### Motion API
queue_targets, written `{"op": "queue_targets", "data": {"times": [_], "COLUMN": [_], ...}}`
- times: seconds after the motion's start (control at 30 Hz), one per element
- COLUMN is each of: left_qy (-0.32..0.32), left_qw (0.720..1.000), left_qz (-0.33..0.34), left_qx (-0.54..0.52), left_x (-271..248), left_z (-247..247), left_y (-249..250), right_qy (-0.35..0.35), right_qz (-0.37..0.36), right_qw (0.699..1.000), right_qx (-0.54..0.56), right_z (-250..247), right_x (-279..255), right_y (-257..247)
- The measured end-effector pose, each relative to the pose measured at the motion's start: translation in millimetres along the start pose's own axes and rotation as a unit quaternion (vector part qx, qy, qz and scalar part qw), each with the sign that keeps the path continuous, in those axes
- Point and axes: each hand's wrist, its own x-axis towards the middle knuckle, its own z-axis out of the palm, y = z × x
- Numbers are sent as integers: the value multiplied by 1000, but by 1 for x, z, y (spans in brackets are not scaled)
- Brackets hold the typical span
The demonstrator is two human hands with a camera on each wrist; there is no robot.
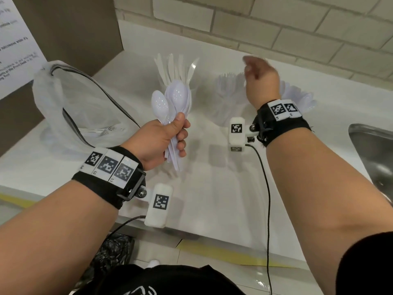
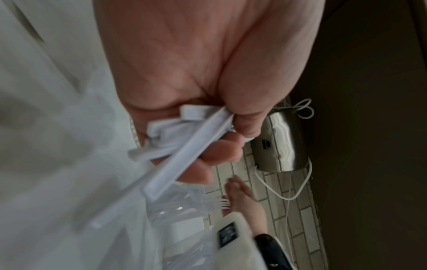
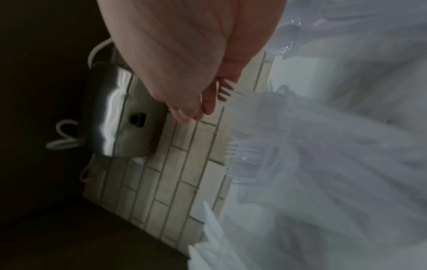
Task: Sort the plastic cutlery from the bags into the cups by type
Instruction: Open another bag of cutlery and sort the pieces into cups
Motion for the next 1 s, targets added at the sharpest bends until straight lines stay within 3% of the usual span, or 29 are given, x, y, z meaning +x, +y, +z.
{"op": "queue_targets", "data": {"times": [0.07,0.1,0.23,0.37,0.5,0.6,0.63,0.7,0.8,0.9,1.0], "left_qy": [-5,-7,-11,-13,8,16,20,31,27,-4,-28], "left_qw": [1000,1000,1000,1000,998,996,995,986,957,924,941], "left_qz": [-2,-3,-6,-14,-21,-21,-15,7,43,55,39], "left_qx": [3,4,7,23,56,80,100,161,287,379,336], "left_x": [1,2,5,8,15,20,22,27,37,42,40], "left_z": [3,5,9,14,22,35,40,50,63,76,84], "left_y": [0,0,-1,-2,-2,-1,-2,-5,-8,-11,-14], "right_qy": [-85,-93,2,-91,-59,-4,-23,-125,-221,-168,-126], "right_qz": [-4,-3,-22,8,11,-4,19,80,148,162,157], "right_qw": [993,992,997,978,990,1000,997,978,949,965,967], "right_qx": [-83,-90,-71,-185,-125,16,73,146,167,121,156], "right_z": [6,8,6,9,4,-6,-10,-15,-16,-11,-13], "right_x": [-3,-5,-6,-11,-18,-42,-53,-70,-84,-88,-88], "right_y": [9,10,3,-2,-18,-44,-54,-64,-61,-58,-52]}}
